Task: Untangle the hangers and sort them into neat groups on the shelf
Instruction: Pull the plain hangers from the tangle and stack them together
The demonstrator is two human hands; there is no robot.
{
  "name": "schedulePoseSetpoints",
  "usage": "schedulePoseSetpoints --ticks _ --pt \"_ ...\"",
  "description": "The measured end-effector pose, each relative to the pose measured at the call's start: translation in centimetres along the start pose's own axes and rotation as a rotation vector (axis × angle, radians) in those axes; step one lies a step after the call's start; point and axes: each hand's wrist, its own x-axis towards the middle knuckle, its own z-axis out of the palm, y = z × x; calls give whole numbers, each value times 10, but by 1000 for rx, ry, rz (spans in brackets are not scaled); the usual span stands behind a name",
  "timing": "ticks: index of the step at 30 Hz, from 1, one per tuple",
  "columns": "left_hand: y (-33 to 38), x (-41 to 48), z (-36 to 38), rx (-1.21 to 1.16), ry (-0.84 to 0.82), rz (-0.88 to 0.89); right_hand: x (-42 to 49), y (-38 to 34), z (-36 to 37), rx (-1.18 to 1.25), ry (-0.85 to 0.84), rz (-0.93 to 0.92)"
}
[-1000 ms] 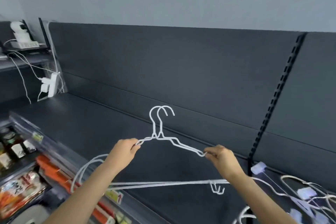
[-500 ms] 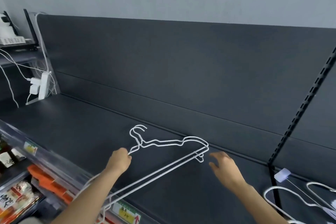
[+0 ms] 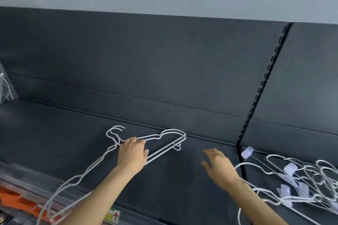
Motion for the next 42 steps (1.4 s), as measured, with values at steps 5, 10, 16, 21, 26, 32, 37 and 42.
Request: schedulePoseSetpoints --ticks 5,10,16,21,26,32,37,42 --pt "71 -19 4 -96 -65 161 -42 42 -25 -22 53 59" --pt "151 -43 8 -184 -84 322 -94 101 -53 25 119 164" --pt "251 -83 18 -218 -124 440 -166 184 -84 40 162 267" --pt "319 -114 28 -248 -138 472 -215 246 -103 61 153 332" --pt "360 -127 40 -262 -159 475 -241 288 -112 95 161 374" --pt "383 -123 56 -278 -173 481 -237 309 -112 109 162 401" --pt "389 -103 63 -290 -104 533 -212 300 -102 115 129 369" --pt "395 -75 72 -260 -58 515 -188 294 -93 6 83 318"
